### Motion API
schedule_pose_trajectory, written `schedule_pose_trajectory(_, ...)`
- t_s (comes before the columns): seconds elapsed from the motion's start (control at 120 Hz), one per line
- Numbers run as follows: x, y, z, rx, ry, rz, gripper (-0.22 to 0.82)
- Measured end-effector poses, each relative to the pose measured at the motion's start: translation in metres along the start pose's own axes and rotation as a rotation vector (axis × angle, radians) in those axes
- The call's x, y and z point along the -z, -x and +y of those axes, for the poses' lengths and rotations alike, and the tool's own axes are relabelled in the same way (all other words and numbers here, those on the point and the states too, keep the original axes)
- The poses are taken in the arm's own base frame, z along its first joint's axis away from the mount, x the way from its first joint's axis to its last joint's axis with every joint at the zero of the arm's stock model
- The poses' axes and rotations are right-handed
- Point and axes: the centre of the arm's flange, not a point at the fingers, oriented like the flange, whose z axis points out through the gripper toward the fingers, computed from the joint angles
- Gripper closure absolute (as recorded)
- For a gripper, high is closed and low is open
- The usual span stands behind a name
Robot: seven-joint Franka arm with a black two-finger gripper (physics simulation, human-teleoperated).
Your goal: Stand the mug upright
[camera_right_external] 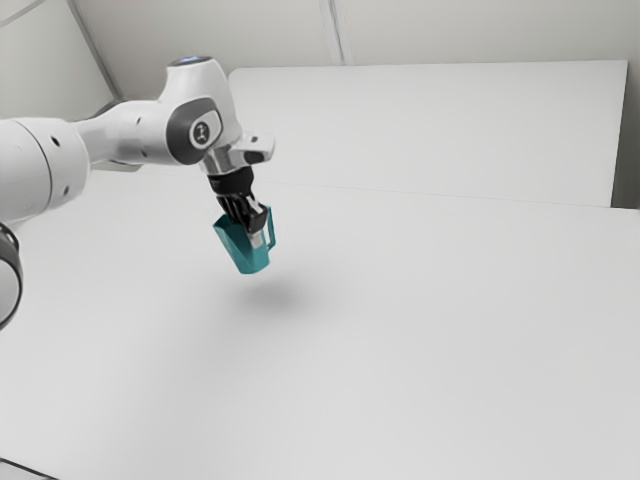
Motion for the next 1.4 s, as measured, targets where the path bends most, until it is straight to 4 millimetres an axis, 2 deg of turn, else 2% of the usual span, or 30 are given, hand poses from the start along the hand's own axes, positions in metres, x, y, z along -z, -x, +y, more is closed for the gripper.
schedule_pose_trajectory(0.167, -0.008, 0.003, 0.015, 0.014, -0.048, 0.003, 0.78)
schedule_pose_trajectory(0.492, -0.031, -0.008, 0.011, 0.077, -0.094, 0.013, 0.78)
schedule_pose_trajectory(0.692, -0.038, -0.014, 0.011, 0.084, -0.134, 0.005, 0.78)
schedule_pose_trajectory(0.833, -0.052, -0.018, 0.01, 0.088, -0.147, -0.017, 0.78)
schedule_pose_trajectory(1.4, -0.078, -0.021, 0.004, 0.094, -0.194, -0.071, 0.78)
